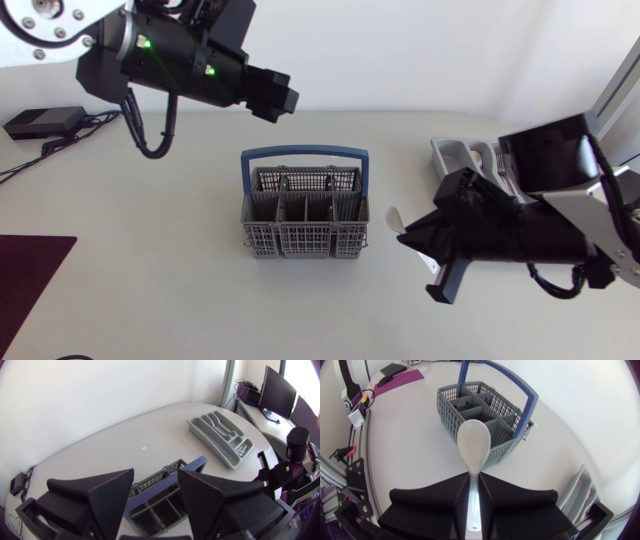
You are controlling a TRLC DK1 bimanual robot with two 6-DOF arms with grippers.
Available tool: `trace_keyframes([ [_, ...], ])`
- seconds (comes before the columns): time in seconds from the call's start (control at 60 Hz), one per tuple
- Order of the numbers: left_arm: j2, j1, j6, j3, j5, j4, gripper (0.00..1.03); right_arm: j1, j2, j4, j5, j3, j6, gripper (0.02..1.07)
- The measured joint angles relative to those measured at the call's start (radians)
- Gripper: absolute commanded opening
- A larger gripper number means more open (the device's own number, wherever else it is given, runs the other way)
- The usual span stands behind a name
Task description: Sort the cutlery from the basket into the organizer compartments.
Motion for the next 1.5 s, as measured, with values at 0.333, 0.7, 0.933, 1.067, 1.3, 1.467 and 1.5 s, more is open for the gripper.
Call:
trace_keyframes([
  [0.333, -0.08, 0.181, 0.061, -0.14, -0.024, 0.031, 0.63, -0.49, 0.059, -0.173, -0.203, -0.014, -0.562, 0.14],
  [0.7, -0.111, 0.238, 0.088, -0.24, -0.025, 0.06, 0.63, -0.837, 0.38, -0.218, -0.207, 0.136, -1.025, 0.12],
  [0.933, -0.113, 0.239, 0.102, -0.283, -0.025, 0.072, 0.63, -0.976, 0.608, -0.23, -0.199, 0.312, -1.255, 0.12],
  [1.067, -0.113, 0.239, 0.102, -0.3, -0.024, 0.076, 0.63, -1.017, 0.703, -0.205, -0.168, 0.383, -1.35, 0.12],
  [1.3, -0.123, 0.238, 0.102, -0.304, -0.024, 0.076, 0.63, -1.04, 0.803, -0.128, -0.085, 0.409, -1.489, 0.16],
  [1.467, -0.136, 0.238, 0.102, -0.31, -0.024, 0.079, 0.63, -1.047, 0.847, -0.062, -0.061, 0.418, -1.522, 0.16],
  [1.5, -0.138, 0.238, 0.102, -0.311, -0.025, 0.079, 0.63, -1.047, 0.85, -0.055, -0.056, 0.418, -1.526, 0.19],
])
